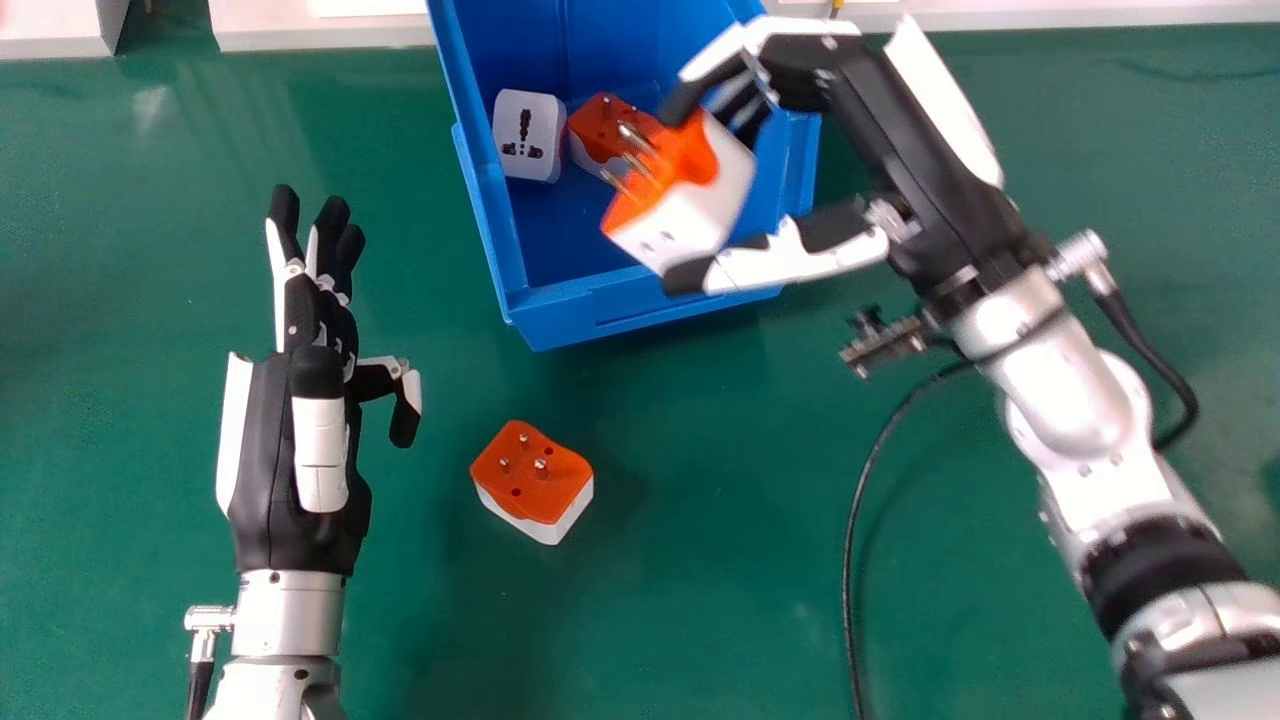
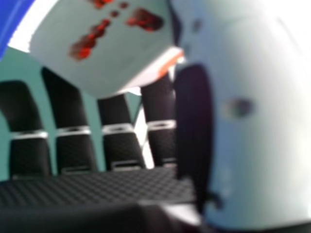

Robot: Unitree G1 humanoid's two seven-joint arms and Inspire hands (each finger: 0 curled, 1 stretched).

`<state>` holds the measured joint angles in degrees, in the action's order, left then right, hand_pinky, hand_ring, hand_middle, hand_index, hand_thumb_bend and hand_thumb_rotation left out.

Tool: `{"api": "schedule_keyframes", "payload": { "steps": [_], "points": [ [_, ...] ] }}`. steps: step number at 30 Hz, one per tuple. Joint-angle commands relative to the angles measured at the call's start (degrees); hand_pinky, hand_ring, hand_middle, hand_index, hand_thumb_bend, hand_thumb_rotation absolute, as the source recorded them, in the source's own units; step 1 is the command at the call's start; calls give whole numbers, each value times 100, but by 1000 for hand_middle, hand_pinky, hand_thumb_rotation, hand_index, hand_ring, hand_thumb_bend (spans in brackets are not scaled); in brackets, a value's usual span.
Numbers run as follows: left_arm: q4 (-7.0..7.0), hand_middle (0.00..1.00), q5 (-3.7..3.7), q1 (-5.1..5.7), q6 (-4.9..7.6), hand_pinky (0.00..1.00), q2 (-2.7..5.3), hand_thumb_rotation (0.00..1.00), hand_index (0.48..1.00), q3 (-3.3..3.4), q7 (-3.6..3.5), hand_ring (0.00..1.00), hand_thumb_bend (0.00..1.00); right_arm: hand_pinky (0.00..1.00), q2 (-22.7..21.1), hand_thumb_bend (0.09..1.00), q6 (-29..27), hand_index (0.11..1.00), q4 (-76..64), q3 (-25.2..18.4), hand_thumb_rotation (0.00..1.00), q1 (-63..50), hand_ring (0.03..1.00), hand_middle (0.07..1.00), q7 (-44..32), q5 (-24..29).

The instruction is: Pick all objects and put in blue box

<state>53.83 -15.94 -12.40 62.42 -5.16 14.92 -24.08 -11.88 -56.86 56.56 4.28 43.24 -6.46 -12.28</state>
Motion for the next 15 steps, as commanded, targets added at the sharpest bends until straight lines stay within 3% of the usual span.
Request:
{"api": "schedule_keyframes", "payload": {
  "steps": [1,10,15],
  "points": [
    [36,1000,-11,-110,138,0,-23,1000,948,9,-36,1000,1000,337,49,500,96,496,51,-10,0,453,434,504,350,-144],
    [156,1000,-22,-235,177,0,-47,1000,946,27,-76,1000,1000,328,261,498,735,504,808,270,0,1348,431,506,1523,-927],
    [221,1000,-73,-294,191,0,-66,1000,947,59,-131,1000,1000,330,416,498,1271,505,1308,501,0,1882,429,507,1997,-1247]
  ]
}}
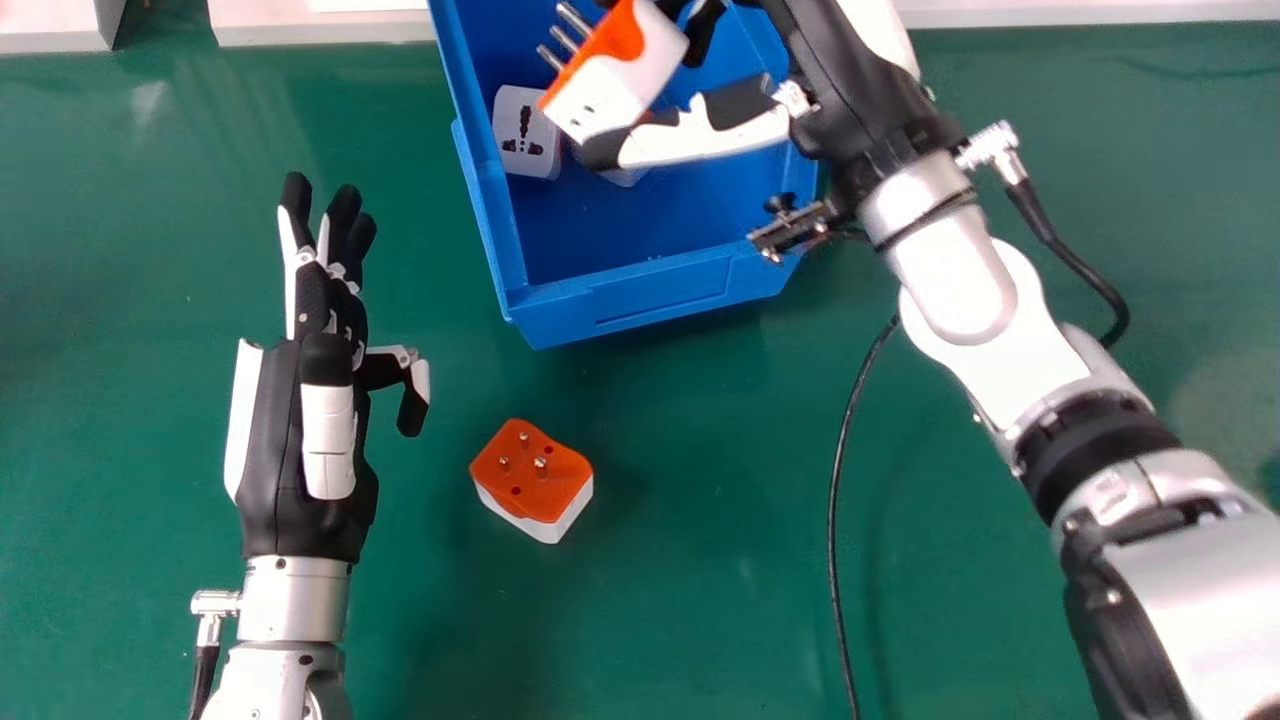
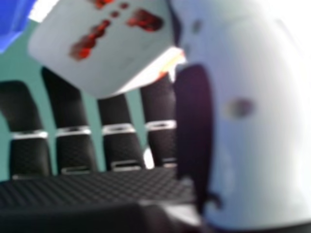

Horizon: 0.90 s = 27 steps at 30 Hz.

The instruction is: Pick all objects and put in blue box

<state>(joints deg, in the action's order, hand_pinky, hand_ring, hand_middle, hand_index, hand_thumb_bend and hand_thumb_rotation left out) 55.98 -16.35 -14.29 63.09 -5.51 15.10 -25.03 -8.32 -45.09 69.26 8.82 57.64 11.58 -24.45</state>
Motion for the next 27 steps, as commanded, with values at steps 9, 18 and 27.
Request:
{"api": "schedule_keyframes", "payload": {
  "steps": [9,18,27],
  "points": [
    [31,1000,-97,-137,160,0,-30,1000,949,60,-84,1000,1000,330,207,499,1029,501,553,398,0,971,430,501,561,-410],
    [110,1000,-61,-171,161,0,-40,1000,950,107,-104,1000,1000,332,348,499,1796,502,748,680,0,1198,428,498,888,-693],
    [58,1000,-65,-116,172,0,-60,1000,951,139,-128,1000,1000,340,444,499,2617,506,894,1027,0,1274,423,494,1157,-1065]
  ]
}}
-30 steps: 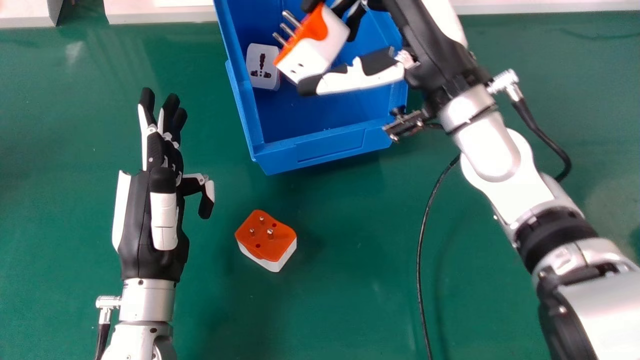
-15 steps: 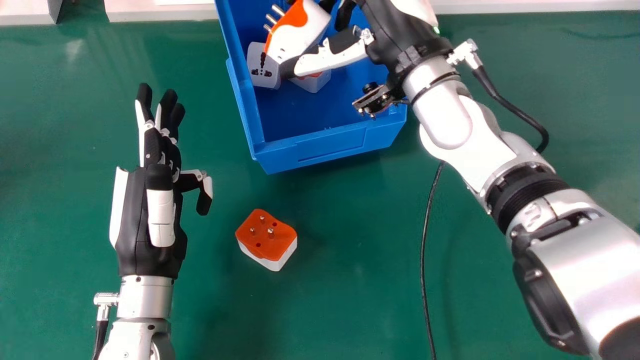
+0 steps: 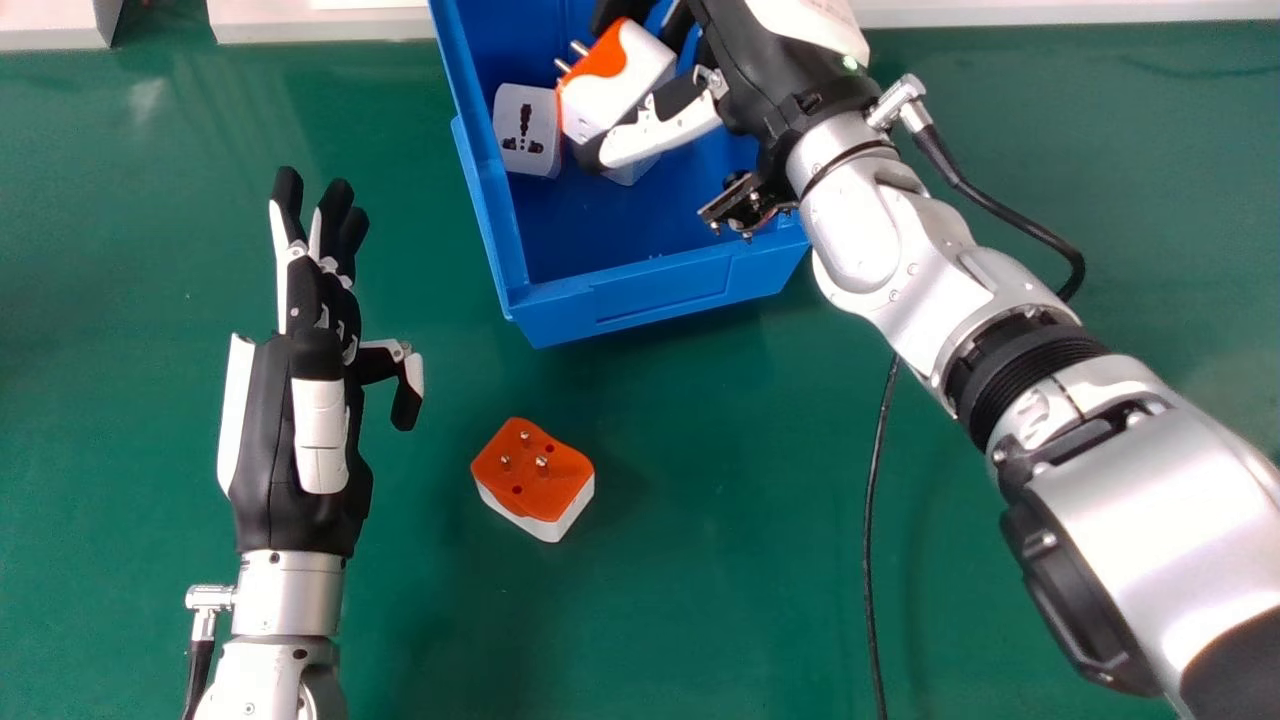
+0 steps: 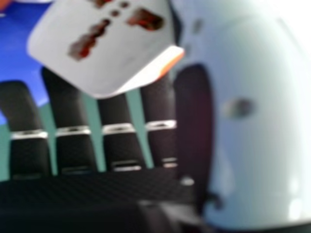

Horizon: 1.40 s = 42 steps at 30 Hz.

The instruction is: Pick all objects and put in blue box

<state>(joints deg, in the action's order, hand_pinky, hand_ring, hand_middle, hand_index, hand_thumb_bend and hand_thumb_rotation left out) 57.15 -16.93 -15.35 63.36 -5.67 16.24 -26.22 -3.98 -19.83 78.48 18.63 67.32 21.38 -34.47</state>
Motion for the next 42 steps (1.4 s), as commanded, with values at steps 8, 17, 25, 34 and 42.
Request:
{"api": "schedule_keyframes", "payload": {
  "steps": [8,17,25,34,42],
  "points": [
    [-56,1000,80,21,215,0,-42,1000,950,12,109,1000,1000,382,39,501,535,503,34,186,0,183,425,495,84,-212],
    [-45,1000,105,34,230,0,-64,1000,945,6,157,1000,1000,372,22,502,762,494,66,438,0,94,429,494,30,-426],
    [-71,1000,95,70,233,0,-36,1000,943,-3,149,1000,1000,361,-26,502,774,487,76,560,0,77,433,495,-52,-486],
    [-64,1000,105,83,231,0,-32,1000,940,-12,153,1000,1000,518,-246,674,94,603,-34,139,78,21,581,655,-910,33],
    [-45,1000,94,62,190,0,-7,1000,935,-35,109,1000,1000,712,-619,933,-1023,871,-179,-160,492,-199,831,904,-1224,358]
  ]
}}
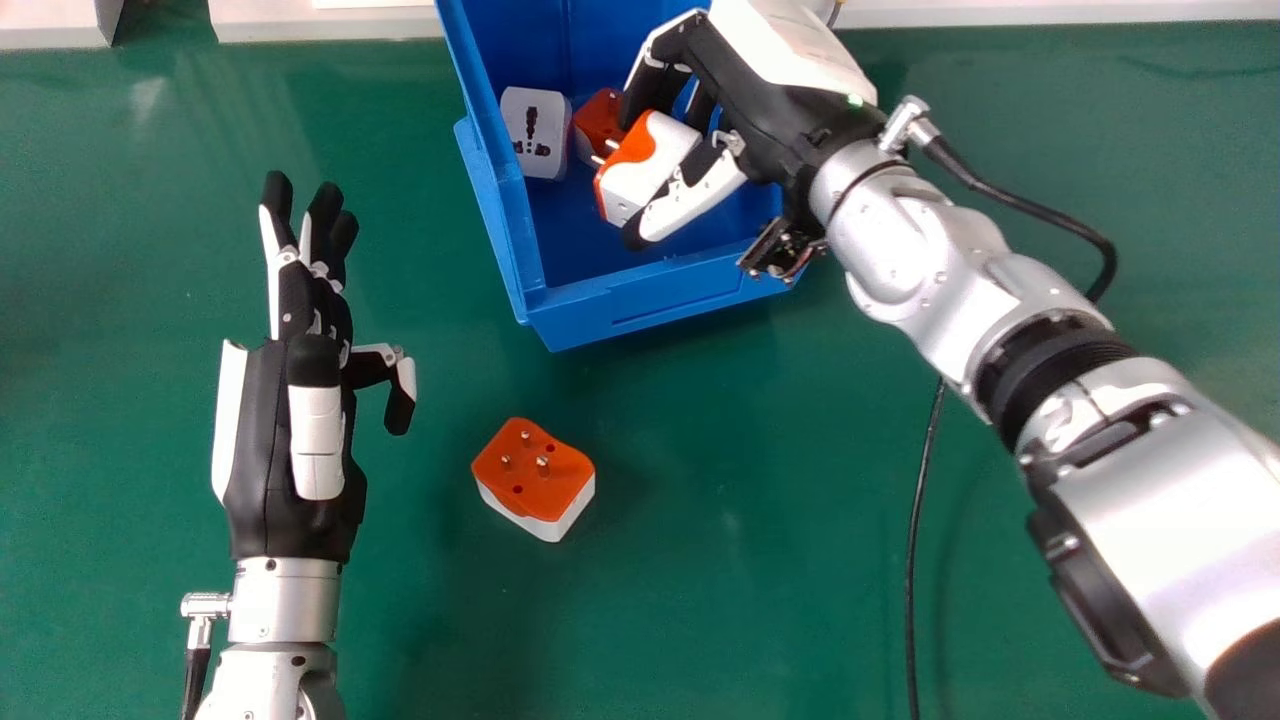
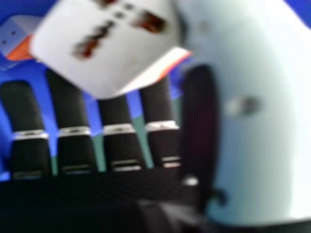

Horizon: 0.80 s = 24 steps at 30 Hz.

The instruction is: Pick all objects and put in blue box

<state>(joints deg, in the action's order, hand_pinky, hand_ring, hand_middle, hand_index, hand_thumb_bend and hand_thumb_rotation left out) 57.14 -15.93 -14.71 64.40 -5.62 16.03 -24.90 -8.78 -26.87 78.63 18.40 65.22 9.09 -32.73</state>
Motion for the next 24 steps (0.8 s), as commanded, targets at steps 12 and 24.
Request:
{"api": "schedule_keyframes", "payload": {
  "steps": [12,24],
  "points": [
    [-104,1000,-82,7,32,0,-25,1000,925,-6,-167,1000,1000,747,-545,999,-1912,912,-611,-349,691,-480,878,938,210,425],
    [-126,1000,-51,33,53,0,21,1000,924,-21,-113,1000,1000,718,-1348,988,-3780,892,-1667,-830,668,-1779,843,893,169,948]
  ]
}}
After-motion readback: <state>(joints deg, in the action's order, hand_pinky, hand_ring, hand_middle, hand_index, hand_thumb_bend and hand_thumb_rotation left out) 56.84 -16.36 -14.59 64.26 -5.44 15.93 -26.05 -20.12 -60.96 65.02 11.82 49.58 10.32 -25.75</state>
